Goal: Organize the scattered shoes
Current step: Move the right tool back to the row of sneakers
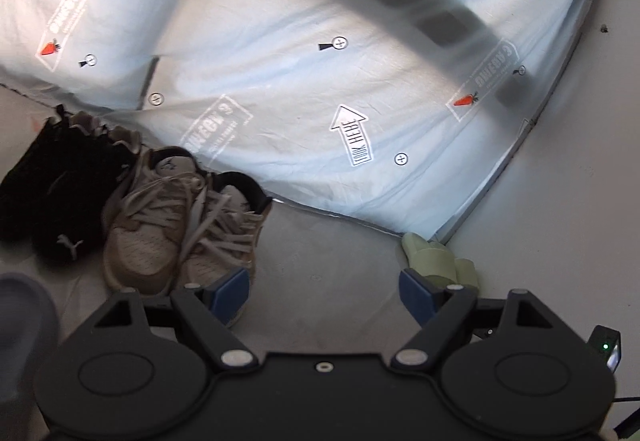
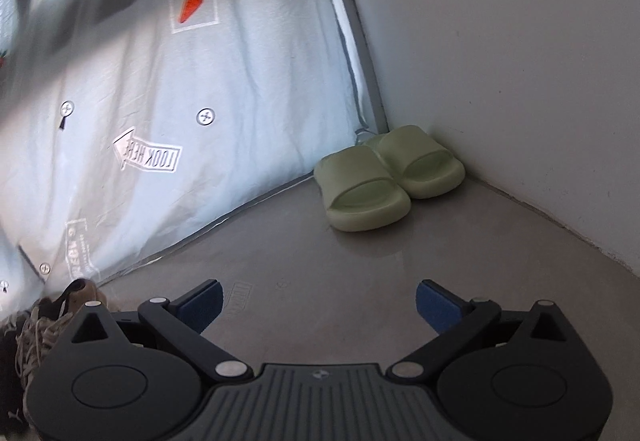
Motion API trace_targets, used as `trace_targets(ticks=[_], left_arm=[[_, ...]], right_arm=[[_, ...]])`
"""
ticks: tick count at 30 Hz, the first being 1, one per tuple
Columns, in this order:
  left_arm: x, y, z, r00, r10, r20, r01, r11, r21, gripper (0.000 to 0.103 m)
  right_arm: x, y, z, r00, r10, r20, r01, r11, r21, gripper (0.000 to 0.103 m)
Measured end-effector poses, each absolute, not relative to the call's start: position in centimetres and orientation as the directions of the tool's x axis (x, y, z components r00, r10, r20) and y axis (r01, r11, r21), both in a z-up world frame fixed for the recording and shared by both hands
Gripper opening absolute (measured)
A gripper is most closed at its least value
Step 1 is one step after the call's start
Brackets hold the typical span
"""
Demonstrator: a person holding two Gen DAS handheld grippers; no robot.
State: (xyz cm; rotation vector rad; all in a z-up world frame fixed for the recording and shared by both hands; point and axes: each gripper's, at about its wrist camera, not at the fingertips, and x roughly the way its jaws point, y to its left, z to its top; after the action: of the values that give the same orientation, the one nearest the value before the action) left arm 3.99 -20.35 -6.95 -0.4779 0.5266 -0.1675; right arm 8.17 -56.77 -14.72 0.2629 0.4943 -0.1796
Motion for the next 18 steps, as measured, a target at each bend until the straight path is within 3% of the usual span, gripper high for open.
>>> trace_targets(ticks=[18], left_arm=[[-9.7, -2.7, -7.4, 0.849, -0.061, -0.525, -0.201, 0.881, -0.428, 0.083]], right_arm=[[-2.1, -33.0, -16.8, 0.771, 0.183, -0.610, -0.144, 0.983, 0.114, 0.103]])
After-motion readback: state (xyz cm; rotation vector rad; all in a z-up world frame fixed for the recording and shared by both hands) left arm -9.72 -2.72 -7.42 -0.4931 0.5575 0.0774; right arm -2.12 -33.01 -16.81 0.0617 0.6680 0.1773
